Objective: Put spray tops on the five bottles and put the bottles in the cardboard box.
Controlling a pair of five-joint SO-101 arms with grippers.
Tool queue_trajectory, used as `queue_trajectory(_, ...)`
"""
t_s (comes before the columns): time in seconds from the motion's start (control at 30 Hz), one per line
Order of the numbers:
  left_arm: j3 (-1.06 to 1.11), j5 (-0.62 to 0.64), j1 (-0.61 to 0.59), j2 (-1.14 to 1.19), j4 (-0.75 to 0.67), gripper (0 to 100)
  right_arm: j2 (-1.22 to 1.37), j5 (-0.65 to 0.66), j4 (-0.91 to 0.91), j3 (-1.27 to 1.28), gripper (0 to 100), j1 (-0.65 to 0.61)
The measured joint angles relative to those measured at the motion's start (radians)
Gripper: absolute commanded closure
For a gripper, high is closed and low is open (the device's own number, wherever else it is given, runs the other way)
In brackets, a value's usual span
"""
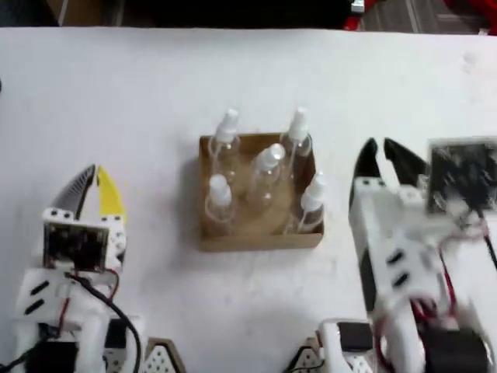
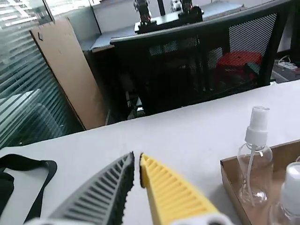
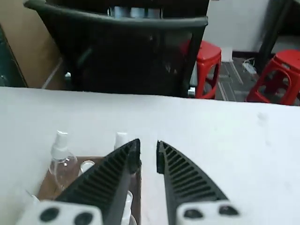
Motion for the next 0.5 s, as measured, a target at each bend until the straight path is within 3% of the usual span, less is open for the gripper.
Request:
queue_trajectory(0.3, -0.689, 0.000, 0.002, 0.565, 0.411, 98, -0.069, -0.008, 0.235, -0.345, 95.7, -0.089)
queue_trajectory(0.5, -0.901, 0.000, 0.002, 0.546, 0.624, 98, -0.222, 0.018, 0.296, -0.434, 95.7, -0.091)
